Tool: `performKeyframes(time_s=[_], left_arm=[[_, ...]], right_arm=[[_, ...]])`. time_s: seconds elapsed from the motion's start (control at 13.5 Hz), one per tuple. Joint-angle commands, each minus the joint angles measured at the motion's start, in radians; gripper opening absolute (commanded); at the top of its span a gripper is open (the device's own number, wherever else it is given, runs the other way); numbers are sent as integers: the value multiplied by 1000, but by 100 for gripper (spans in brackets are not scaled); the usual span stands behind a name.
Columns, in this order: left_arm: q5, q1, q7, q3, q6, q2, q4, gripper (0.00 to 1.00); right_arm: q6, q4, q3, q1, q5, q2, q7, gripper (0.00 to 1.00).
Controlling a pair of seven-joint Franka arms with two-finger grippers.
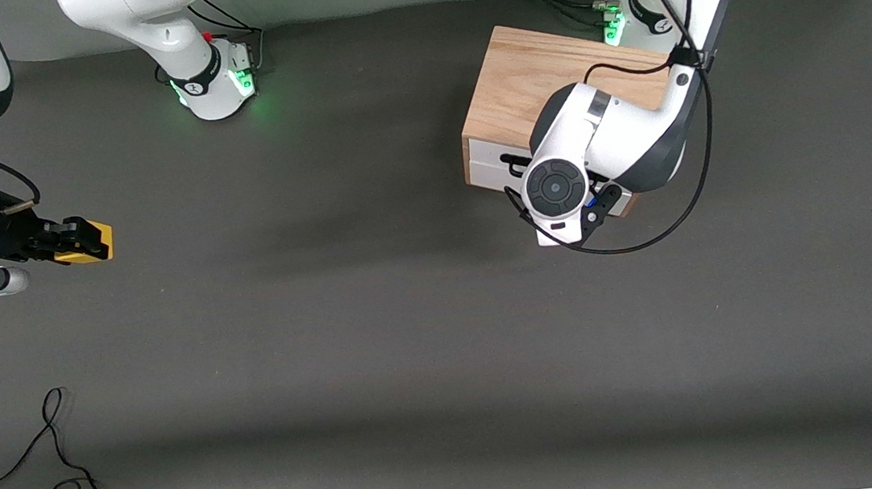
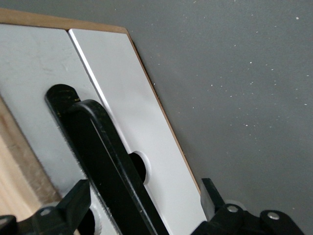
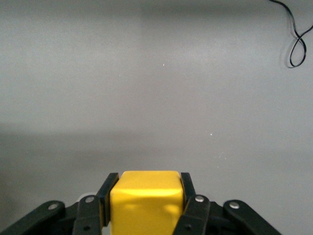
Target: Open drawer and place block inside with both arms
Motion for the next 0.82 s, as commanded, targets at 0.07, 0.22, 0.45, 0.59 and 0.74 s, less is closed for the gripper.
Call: performKeyframes(time_s=[0.07,0.22,0.45,0.59,0.74], left_arm=[[-2,-16,-20,14,7,31,8,100],[-2,-16,-20,14,21,48,8,100],[-2,-17,-20,14,55,57,11,100],[-2,-17,-20,14,61,58,33,100],[-4,-17,-20,14,70,58,50,100]], right_arm=[[19,-32,-4,7,-13,-35,25,43],[19,-32,-4,7,-13,-31,25,43],[19,-32,-4,7,-13,-31,25,43],[19,-31,-4,7,-13,-29,25,43],[19,-31,-4,7,-13,-29,25,43]])
